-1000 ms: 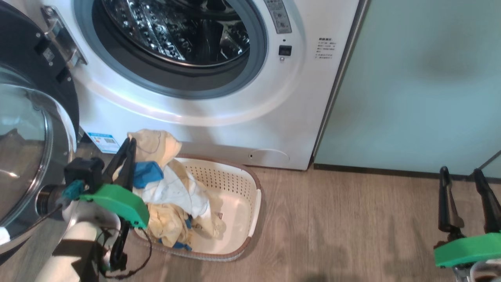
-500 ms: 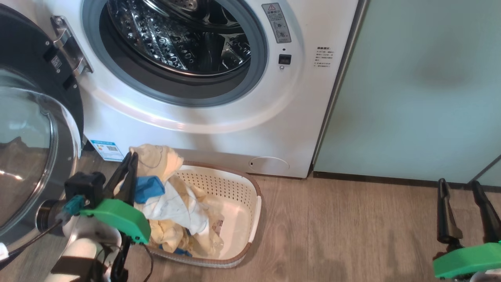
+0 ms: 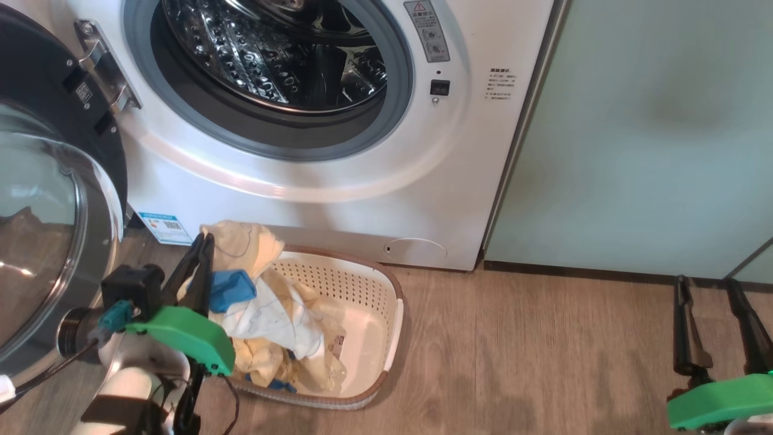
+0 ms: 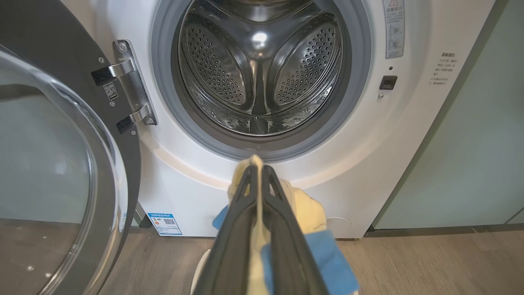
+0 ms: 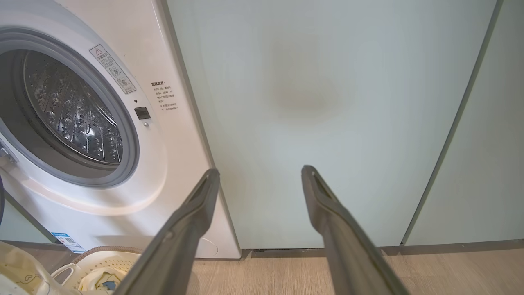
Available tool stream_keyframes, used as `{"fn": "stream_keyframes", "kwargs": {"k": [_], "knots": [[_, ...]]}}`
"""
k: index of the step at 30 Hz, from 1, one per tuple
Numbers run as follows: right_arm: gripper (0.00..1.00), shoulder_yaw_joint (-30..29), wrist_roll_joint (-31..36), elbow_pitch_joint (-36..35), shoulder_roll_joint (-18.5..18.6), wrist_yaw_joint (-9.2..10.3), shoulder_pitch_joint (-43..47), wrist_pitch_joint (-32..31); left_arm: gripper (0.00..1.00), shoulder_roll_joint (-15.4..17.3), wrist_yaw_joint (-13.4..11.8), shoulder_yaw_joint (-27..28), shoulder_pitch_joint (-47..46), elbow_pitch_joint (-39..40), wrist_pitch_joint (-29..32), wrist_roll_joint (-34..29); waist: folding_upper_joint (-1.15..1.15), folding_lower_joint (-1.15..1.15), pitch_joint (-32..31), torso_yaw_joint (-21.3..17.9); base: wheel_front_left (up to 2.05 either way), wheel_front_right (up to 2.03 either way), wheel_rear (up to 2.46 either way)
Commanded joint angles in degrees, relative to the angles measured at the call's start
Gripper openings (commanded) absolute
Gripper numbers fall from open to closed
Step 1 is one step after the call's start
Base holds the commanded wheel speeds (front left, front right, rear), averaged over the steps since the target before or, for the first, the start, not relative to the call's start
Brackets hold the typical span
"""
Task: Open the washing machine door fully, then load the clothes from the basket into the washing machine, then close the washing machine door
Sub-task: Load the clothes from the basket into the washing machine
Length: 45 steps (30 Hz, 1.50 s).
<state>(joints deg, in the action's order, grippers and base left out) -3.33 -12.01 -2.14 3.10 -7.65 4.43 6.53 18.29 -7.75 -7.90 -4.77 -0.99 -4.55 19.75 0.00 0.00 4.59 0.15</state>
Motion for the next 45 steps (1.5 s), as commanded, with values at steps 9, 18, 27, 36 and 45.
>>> {"fn": "stream_keyframes", "kwargs": {"k": [9,18,27,36,45], "knots": [[1.00,1.72,0.45,-2.74,0.30,0.16,-2.39,-0.04,0.00,1.54,-0.47,2.42,-3.67,1.61,-0.76,0.97,0.00,0.00,2.66,-0.81,0.00,0.00,0.00],[1.00,2.30,0.00,-3.26,0.20,0.16,-4.55,0.59,0.00,2.20,0.14,2.85,-9.18,-0.36,-1.20,1.52,0.00,0.00,8.72,-2.84,0.00,0.00,0.00],[1.00,2.93,-0.92,-3.01,0.00,0.16,-8.63,2.92,0.00,3.84,1.50,2.90,-21.15,-5.63,-1.23,1.37,0.00,0.00,18.46,-5.42,0.00,0.00,0.00],[1.00,4.61,-2.62,-0.13,-0.17,0.16,-13.46,6.02,0.00,8.31,3.40,4.15,-34.90,-11.59,1.65,1.56,0.00,0.00,26.80,-8.35,0.00,0.00,0.00],[1.00,7.33,-5.10,3.52,-0.21,0.16,-17.15,8.04,0.00,13.57,6.60,4.03,-48.08,-18.59,6.35,1.58,0.00,0.00,32.40,-11.32,0.00,0.00,0.00]]}}
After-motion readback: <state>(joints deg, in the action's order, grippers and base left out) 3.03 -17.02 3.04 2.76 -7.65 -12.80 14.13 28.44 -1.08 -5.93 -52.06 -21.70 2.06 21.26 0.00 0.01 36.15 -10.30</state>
